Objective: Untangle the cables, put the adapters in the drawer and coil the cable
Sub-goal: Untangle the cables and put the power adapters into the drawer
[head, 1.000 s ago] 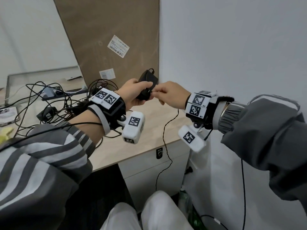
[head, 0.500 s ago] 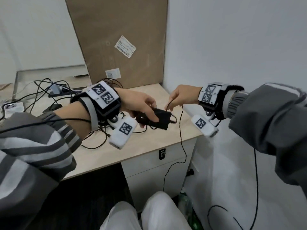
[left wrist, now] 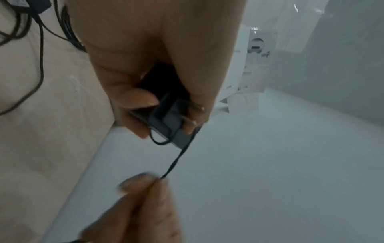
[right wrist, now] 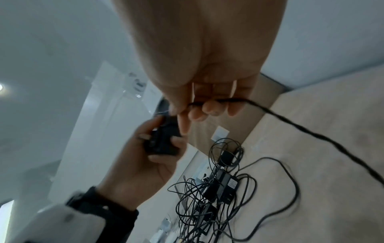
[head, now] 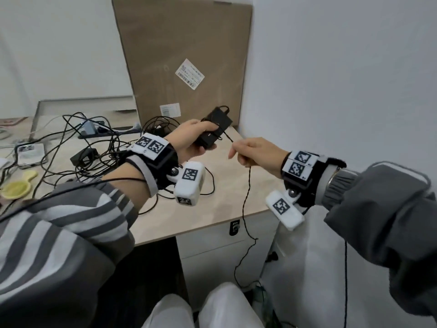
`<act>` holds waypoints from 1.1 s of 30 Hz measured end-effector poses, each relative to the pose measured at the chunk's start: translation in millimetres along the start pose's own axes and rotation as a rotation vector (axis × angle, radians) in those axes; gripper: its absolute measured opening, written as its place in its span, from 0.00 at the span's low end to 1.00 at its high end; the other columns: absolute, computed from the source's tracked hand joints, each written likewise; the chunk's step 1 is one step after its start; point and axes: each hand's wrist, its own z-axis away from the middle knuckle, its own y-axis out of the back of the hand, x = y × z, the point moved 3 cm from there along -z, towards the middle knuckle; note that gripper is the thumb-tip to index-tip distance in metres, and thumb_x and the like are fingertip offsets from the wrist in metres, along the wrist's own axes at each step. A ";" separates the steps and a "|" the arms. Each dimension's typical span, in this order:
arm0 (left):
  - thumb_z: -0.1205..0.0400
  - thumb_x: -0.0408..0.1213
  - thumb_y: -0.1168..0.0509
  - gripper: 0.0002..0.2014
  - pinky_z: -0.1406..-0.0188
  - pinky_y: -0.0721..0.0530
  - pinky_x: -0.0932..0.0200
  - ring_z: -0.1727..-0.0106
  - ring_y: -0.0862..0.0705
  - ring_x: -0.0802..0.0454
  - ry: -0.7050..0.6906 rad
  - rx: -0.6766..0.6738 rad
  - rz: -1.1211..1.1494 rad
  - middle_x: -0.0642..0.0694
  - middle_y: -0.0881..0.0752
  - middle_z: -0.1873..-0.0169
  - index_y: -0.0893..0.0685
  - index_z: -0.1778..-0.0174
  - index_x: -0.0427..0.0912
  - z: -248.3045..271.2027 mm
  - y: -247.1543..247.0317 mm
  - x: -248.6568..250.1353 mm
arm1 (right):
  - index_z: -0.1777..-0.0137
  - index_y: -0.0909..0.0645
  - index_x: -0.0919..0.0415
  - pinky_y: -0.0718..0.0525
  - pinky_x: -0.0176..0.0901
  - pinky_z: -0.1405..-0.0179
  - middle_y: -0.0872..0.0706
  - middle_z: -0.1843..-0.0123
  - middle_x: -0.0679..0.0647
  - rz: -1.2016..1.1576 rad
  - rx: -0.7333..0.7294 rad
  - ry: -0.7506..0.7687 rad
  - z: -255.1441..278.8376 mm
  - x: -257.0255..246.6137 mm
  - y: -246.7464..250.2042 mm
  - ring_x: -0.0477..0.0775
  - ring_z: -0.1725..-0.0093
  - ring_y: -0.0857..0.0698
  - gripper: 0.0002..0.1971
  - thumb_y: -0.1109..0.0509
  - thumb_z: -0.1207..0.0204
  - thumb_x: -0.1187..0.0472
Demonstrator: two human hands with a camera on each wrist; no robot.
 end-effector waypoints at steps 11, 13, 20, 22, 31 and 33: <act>0.27 0.35 0.33 0.15 0.84 0.28 0.68 0.65 0.17 0.50 0.135 -0.622 -0.501 0.41 0.16 0.57 0.23 0.47 0.37 37.8 -30.4 -7.5 | 0.72 0.22 0.60 0.27 0.40 0.68 0.22 0.75 0.51 0.503 -0.213 -0.072 -11.4 -7.0 3.1 0.46 0.73 0.26 0.12 0.30 0.28 0.68; 0.26 0.34 0.28 0.13 0.80 0.24 0.67 0.65 0.18 0.50 0.219 -0.599 -0.624 0.42 0.17 0.61 0.23 0.50 0.38 40.5 -32.0 -14.0 | 0.72 0.22 0.58 0.29 0.33 0.73 0.25 0.80 0.43 0.588 -0.255 -0.104 -15.7 -13.3 3.1 0.40 0.79 0.28 0.14 0.31 0.25 0.70; 0.27 0.54 0.27 0.25 0.72 0.21 0.65 0.64 0.16 0.50 0.252 -0.442 -1.180 0.43 0.12 0.60 0.15 0.48 0.35 25.8 -38.8 -26.5 | 0.65 0.19 0.58 0.28 0.34 0.72 0.23 0.72 0.46 0.794 -0.325 -0.139 -20.4 -21.9 -9.8 0.45 0.72 0.27 0.09 0.32 0.23 0.62; 0.27 0.54 0.27 0.23 0.76 0.21 0.66 0.68 0.16 0.49 0.199 -0.283 -1.270 0.41 0.11 0.62 0.17 0.53 0.36 18.7 -35.2 -28.0 | 0.60 0.14 0.59 0.27 0.34 0.72 0.20 0.71 0.46 0.766 -0.203 -0.108 -23.1 -24.1 -11.6 0.44 0.72 0.26 0.07 0.32 0.22 0.60; 0.29 0.47 0.25 0.26 0.83 0.29 0.67 0.66 0.14 0.52 0.159 0.065 -0.255 0.42 0.10 0.59 0.17 0.41 0.33 -7.4 16.2 -35.1 | 0.42 0.15 0.63 0.24 0.31 0.71 0.20 0.68 0.50 -0.024 0.154 -0.023 -5.6 -2.9 -21.8 0.44 0.73 0.27 0.12 0.39 0.16 0.67; 0.20 0.39 0.31 0.15 0.82 0.28 0.68 0.68 0.15 0.54 0.120 -0.082 -0.109 0.41 0.13 0.59 0.20 0.42 0.35 -2.1 10.6 -27.7 | 0.51 0.14 0.64 0.25 0.32 0.70 0.21 0.70 0.51 -0.182 0.095 -0.051 -1.6 3.8 -25.5 0.44 0.74 0.27 0.11 0.37 0.16 0.62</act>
